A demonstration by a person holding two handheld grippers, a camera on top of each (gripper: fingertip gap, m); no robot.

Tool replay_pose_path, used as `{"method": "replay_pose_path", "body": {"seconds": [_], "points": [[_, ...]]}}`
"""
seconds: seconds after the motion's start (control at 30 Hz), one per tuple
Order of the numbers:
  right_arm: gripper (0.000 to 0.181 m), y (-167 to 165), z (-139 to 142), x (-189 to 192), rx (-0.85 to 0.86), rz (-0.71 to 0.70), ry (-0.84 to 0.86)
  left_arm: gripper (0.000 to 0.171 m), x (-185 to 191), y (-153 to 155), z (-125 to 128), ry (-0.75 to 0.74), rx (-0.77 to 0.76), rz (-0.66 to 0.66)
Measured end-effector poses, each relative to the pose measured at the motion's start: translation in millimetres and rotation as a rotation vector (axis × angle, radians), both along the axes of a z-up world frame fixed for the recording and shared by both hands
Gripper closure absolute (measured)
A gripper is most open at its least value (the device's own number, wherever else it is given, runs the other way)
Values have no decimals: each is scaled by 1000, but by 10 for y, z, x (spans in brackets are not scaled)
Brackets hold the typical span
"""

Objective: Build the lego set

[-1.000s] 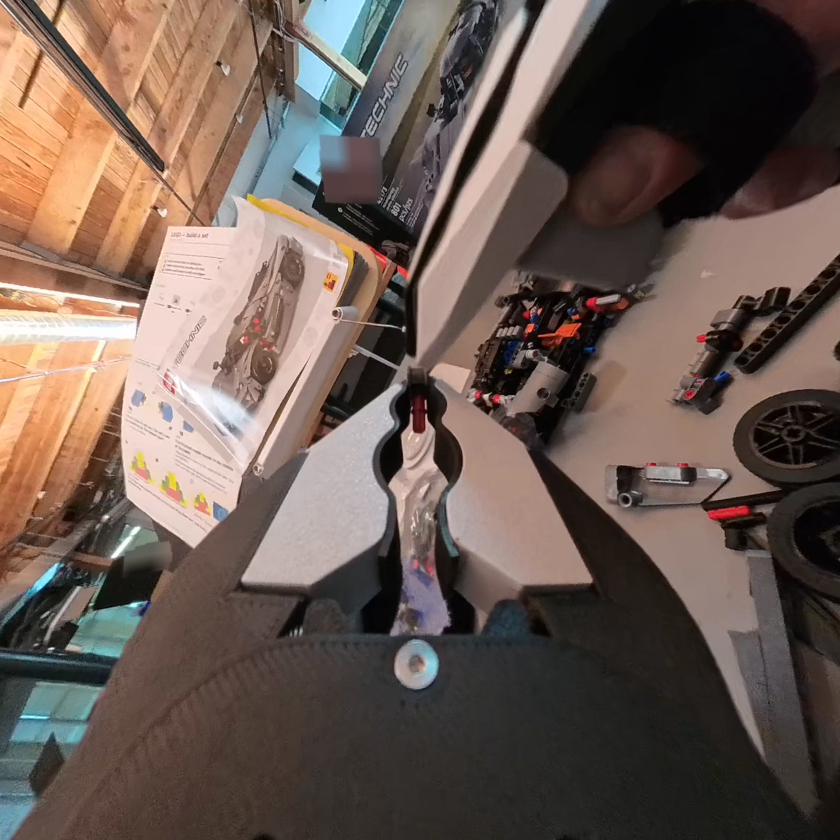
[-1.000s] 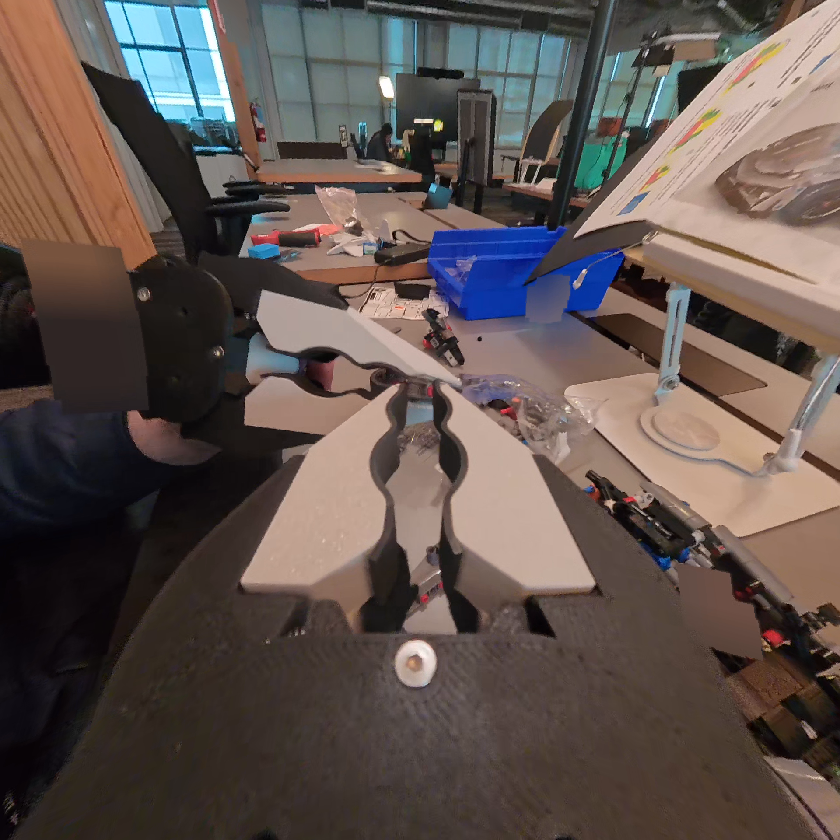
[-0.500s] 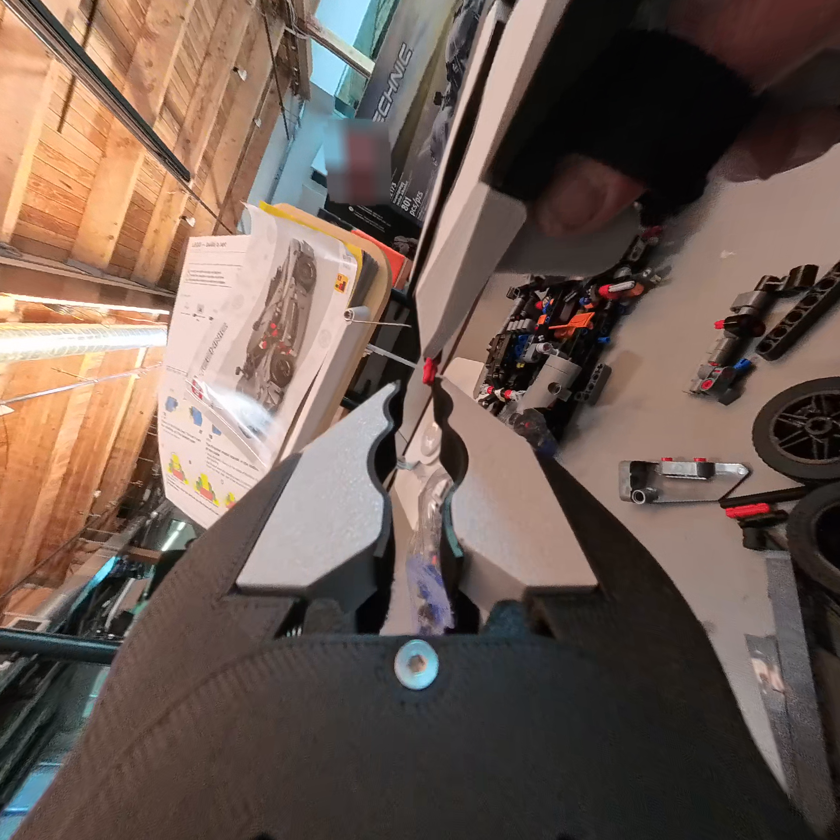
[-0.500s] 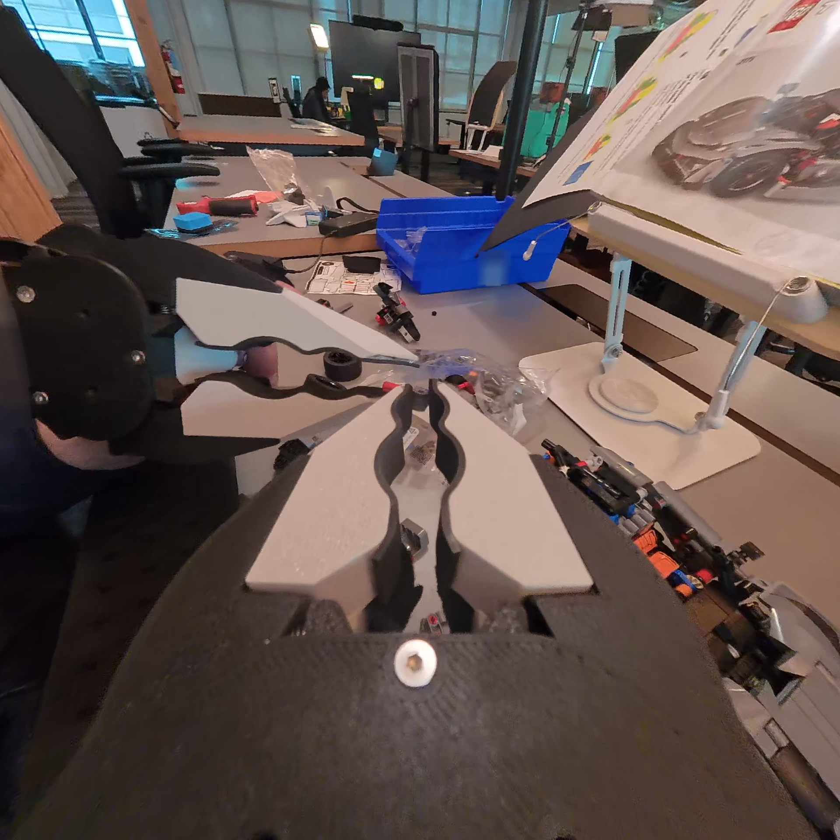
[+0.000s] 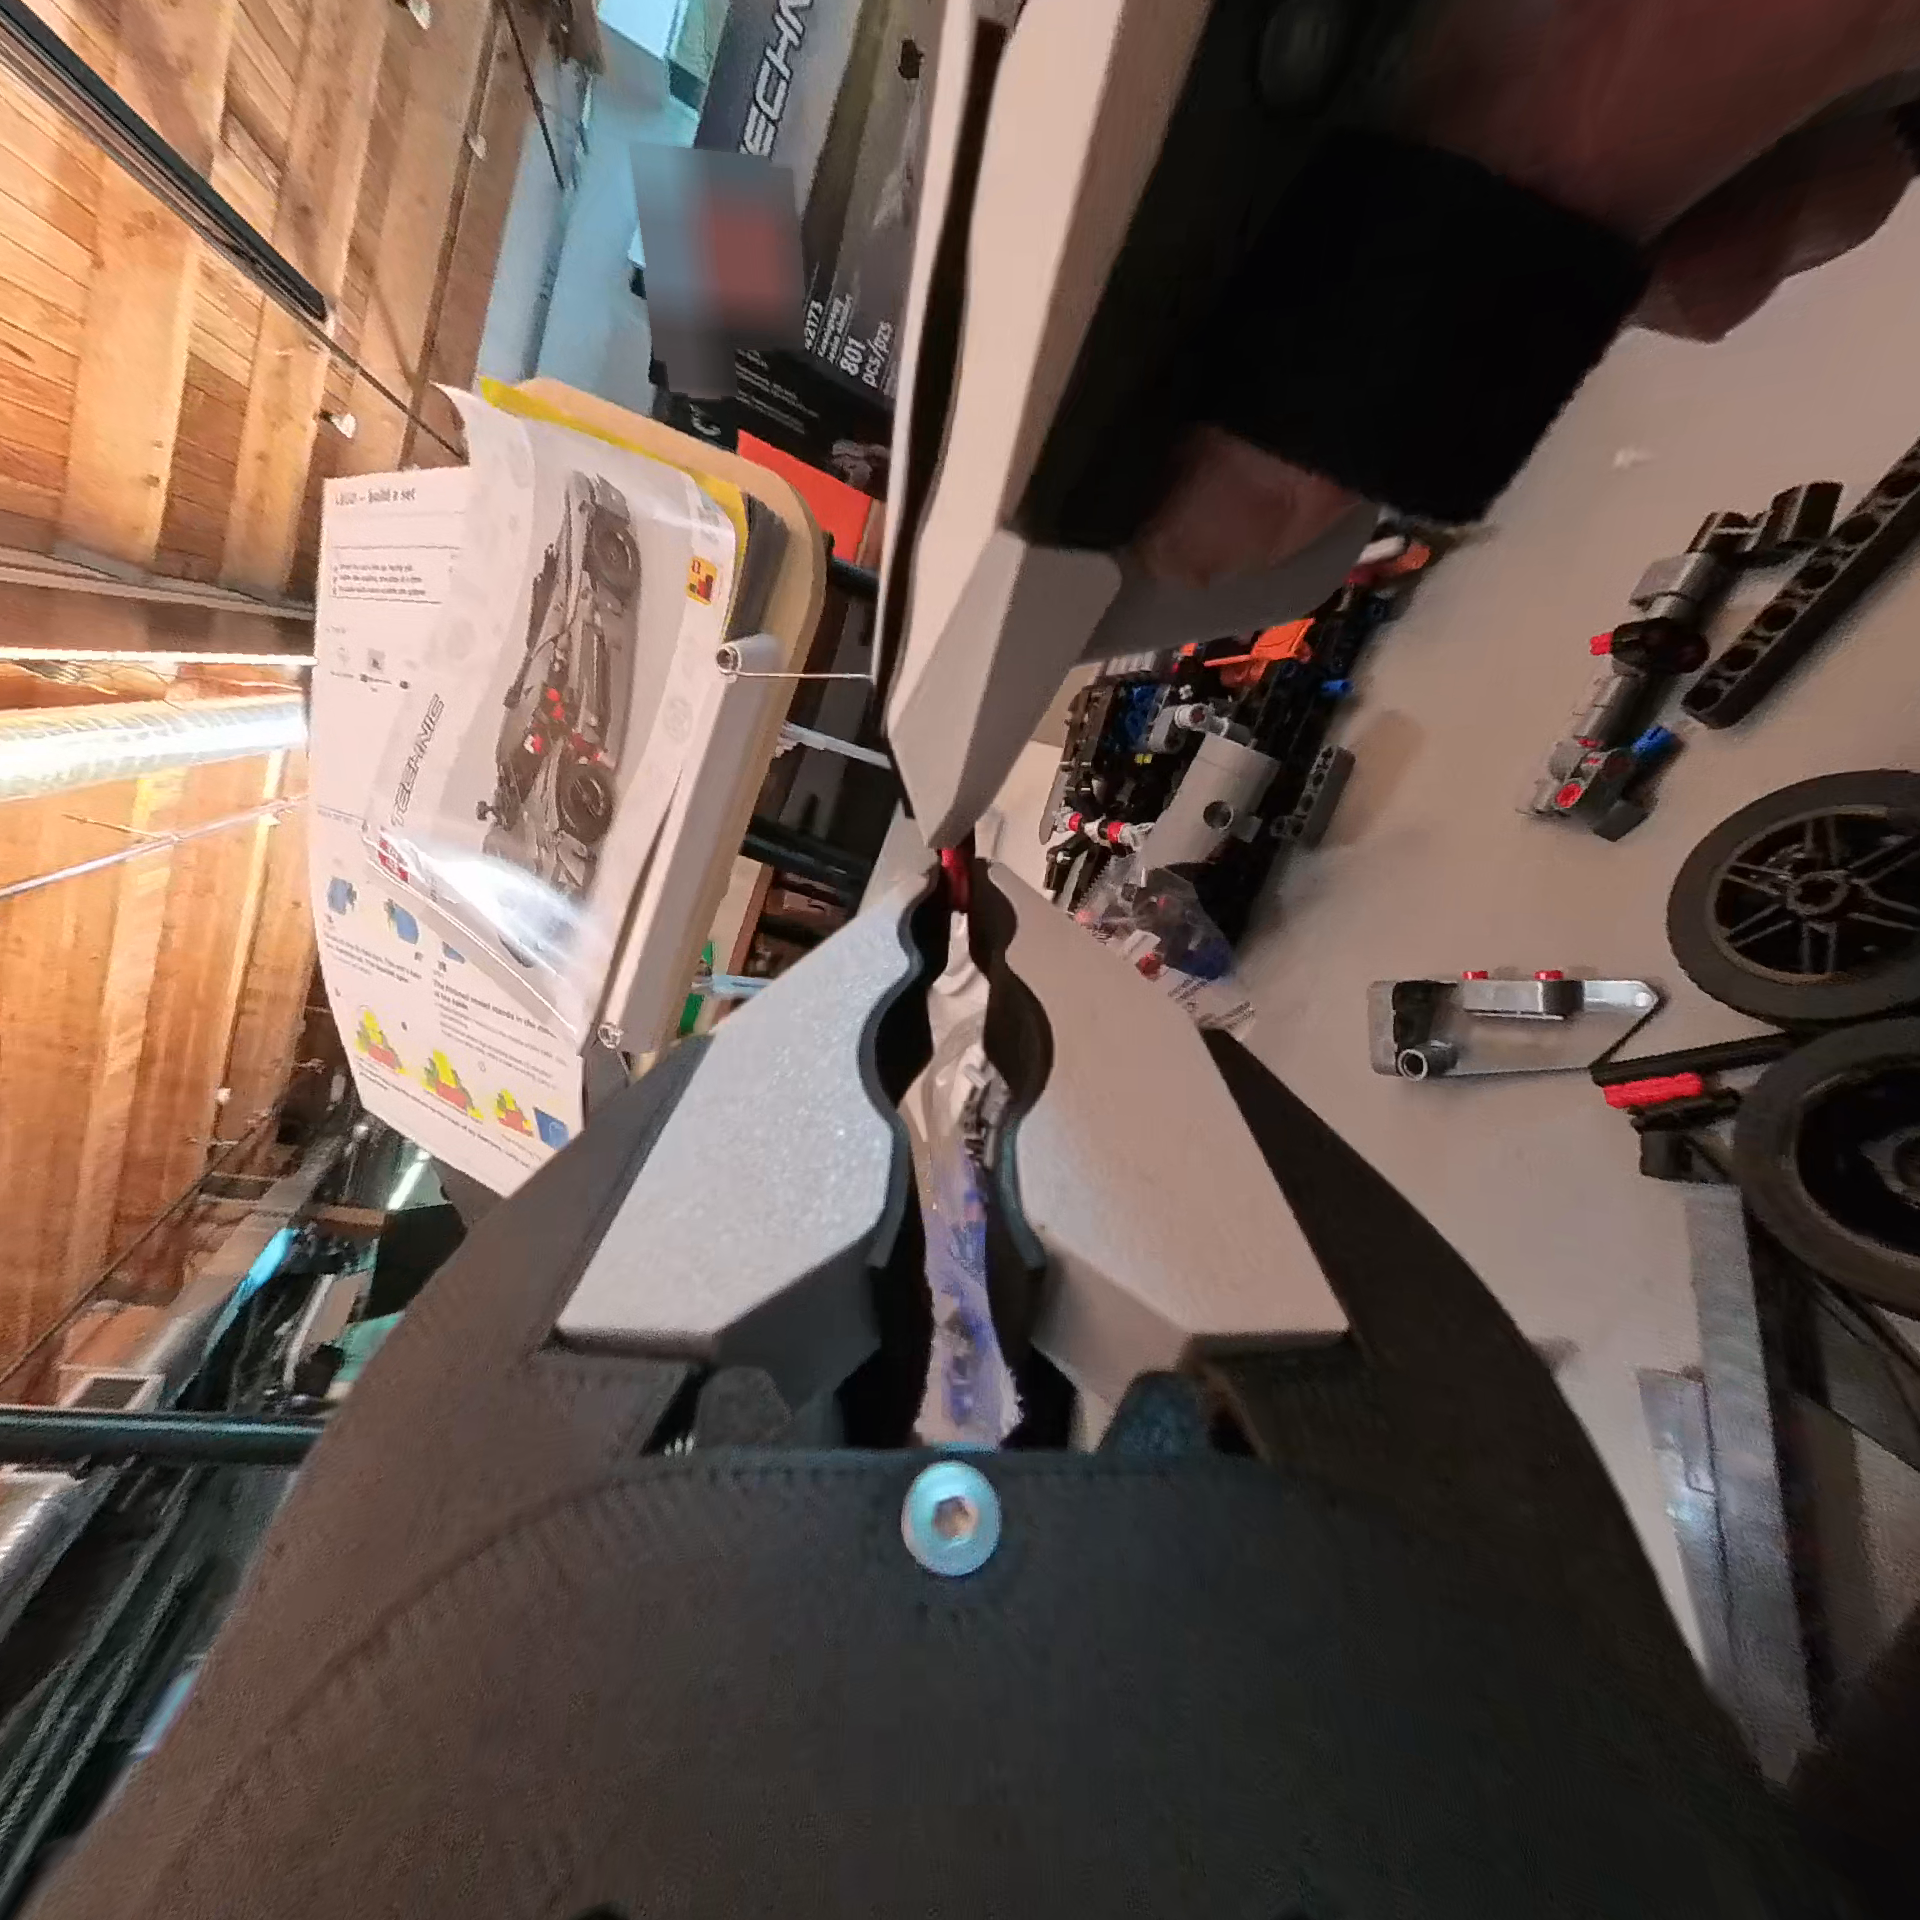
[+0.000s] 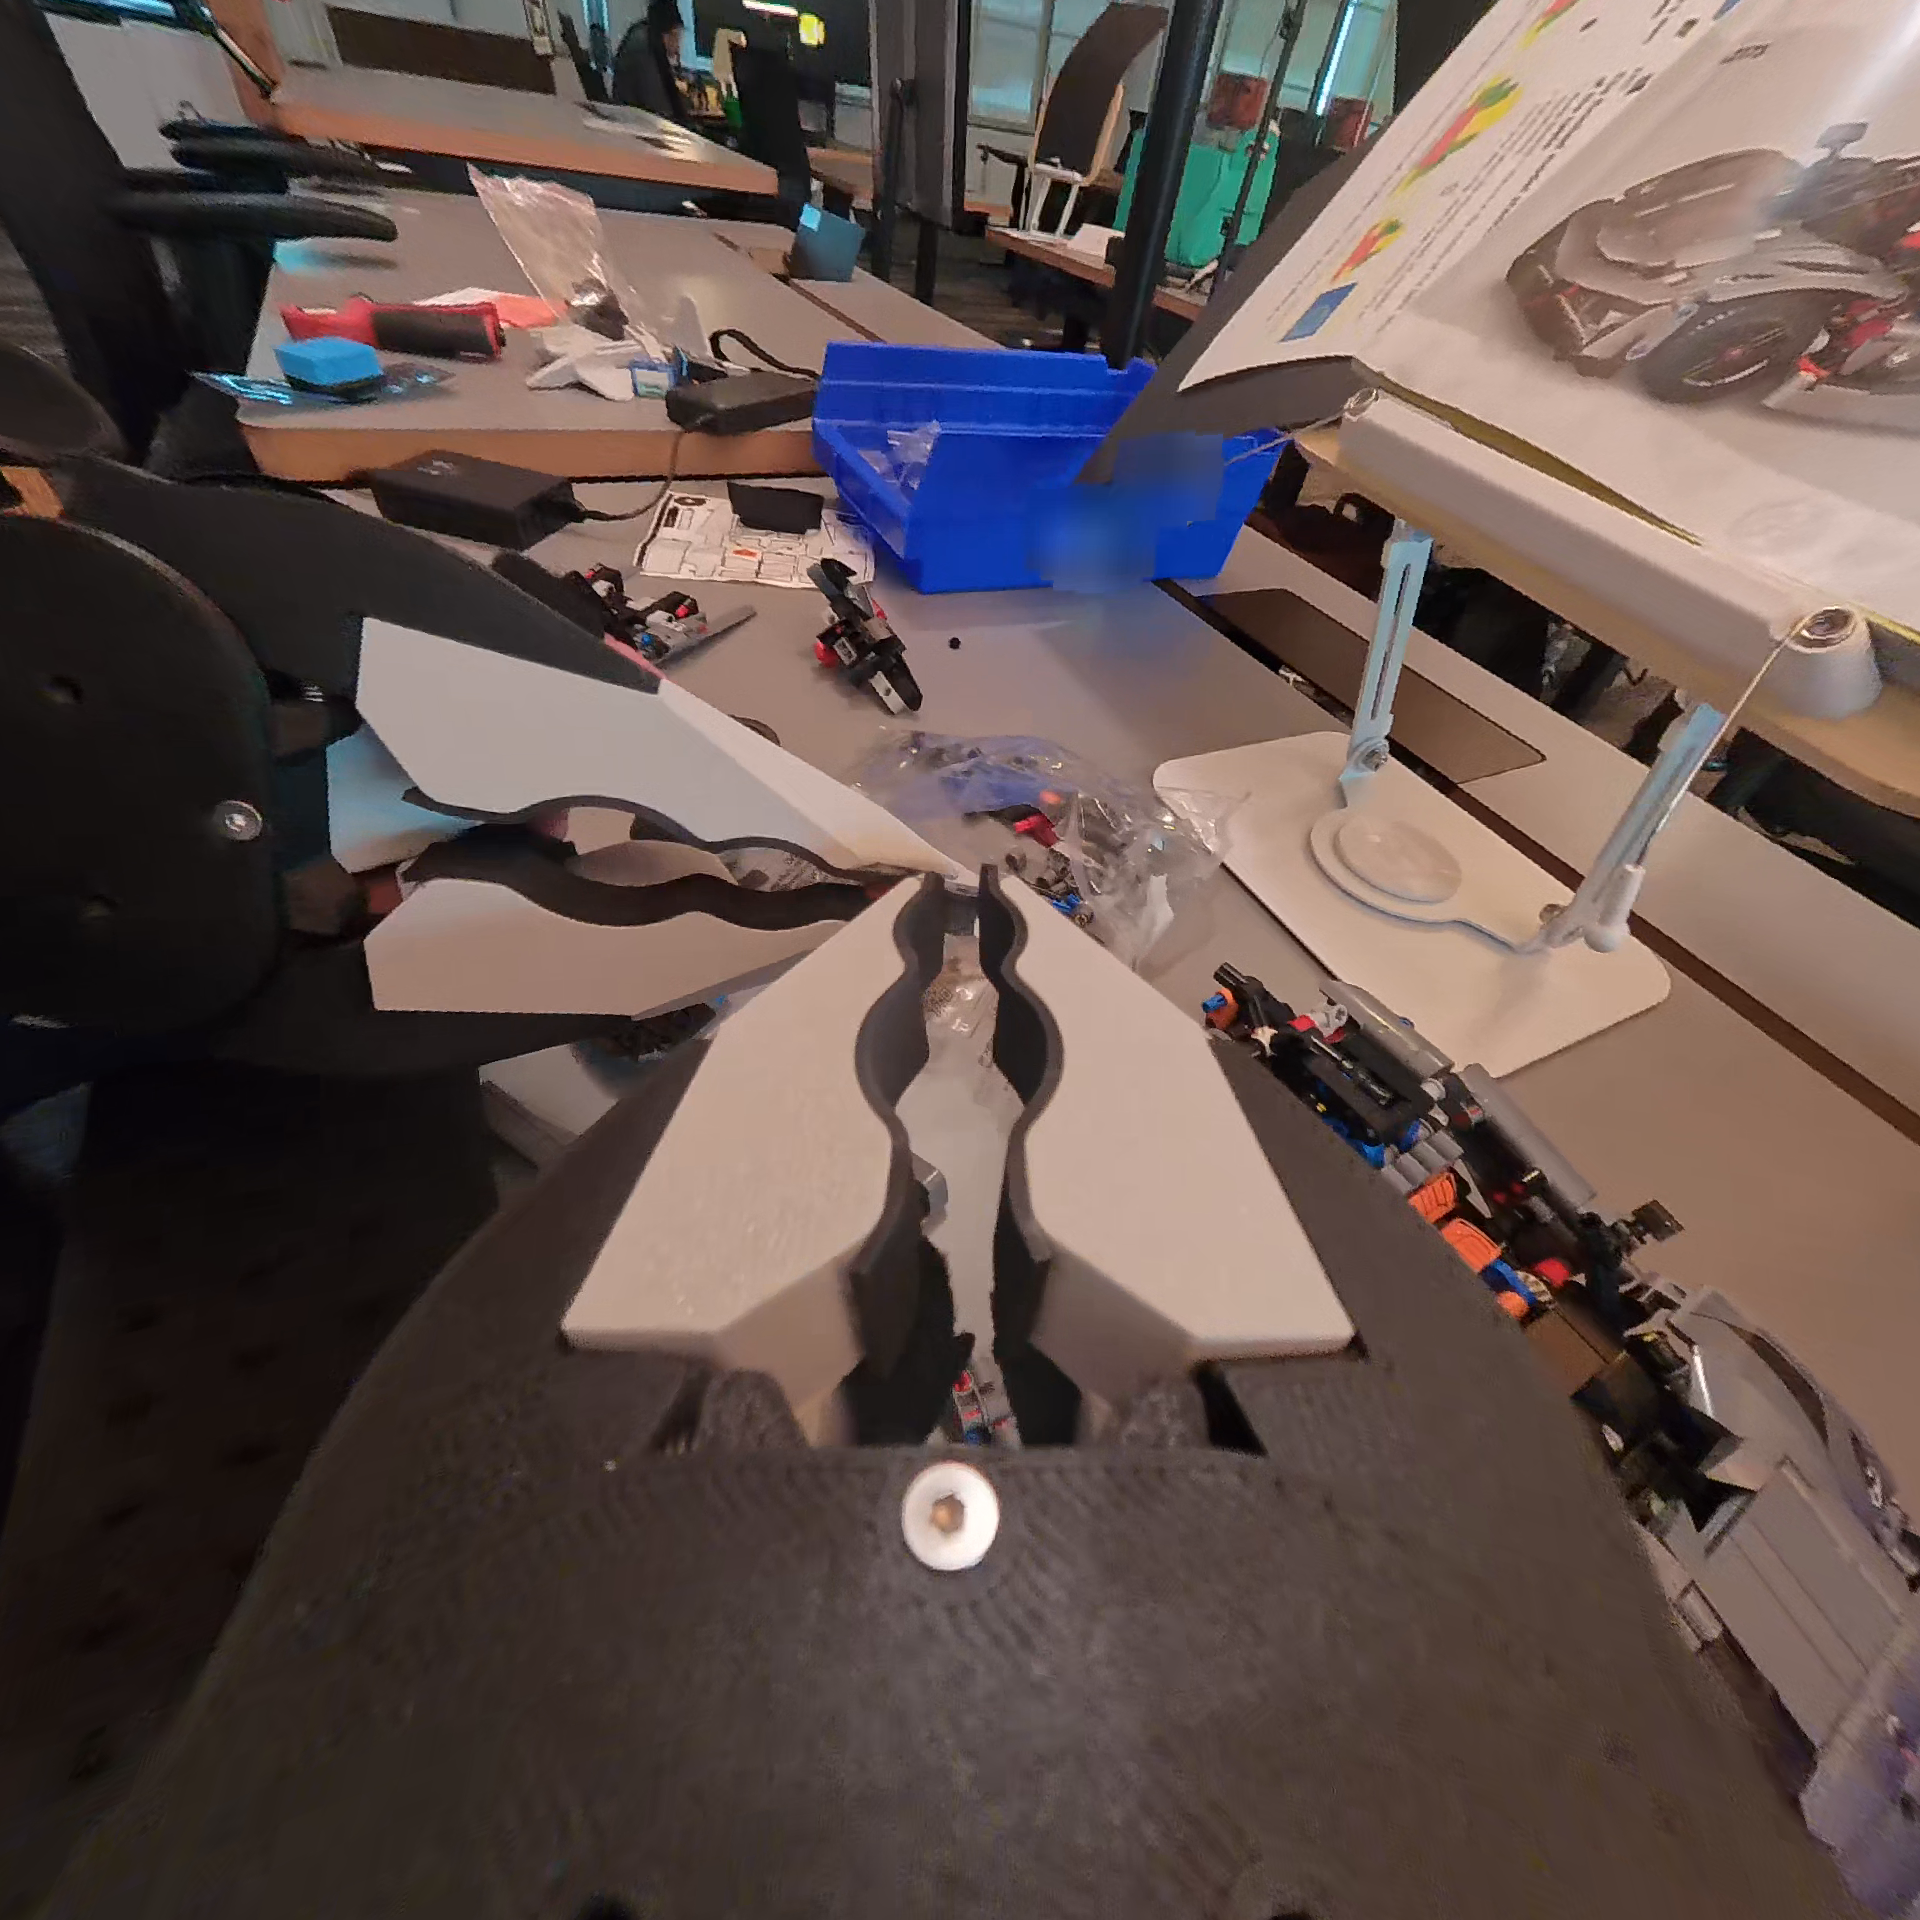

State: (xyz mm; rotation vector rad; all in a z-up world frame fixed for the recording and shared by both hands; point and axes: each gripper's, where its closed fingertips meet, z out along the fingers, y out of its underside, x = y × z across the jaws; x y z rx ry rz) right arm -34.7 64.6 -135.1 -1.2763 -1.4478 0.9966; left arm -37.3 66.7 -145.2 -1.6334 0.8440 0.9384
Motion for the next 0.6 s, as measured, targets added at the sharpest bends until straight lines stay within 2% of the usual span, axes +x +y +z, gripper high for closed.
{"method": "replay_pose_path", "body": {"seconds": [0.07,0.1,0.13,0.2,0.27,0.37,0.47,0.6], "points": [[178,409,-28,110,65,-198,-30,171,40,-34,7,-35,1,-30],[181,505,56,174,-1,-210,19,171,93,-87,60,-67,21,-49],[181,487,120,186,-50,-176,60,171,130,-102,70,-90,31,-63],[181,376,25,107,-76,-105,35,171,8,-64,8,-107,10,-39],[181,294,-57,86,-108,-32,-2,171,-60,-172,210,-178,78,-86],[181,142,-154,19,-119,59,-50,170,-546,-339,306,-247,141,11],[181,-117,-309,-122,-89,158,-135,170,-825,-487,356,-315,195,50],[181,-274,-491,-406,-36,208,-255,170,-880,-473,323,-372,198,45]]}}
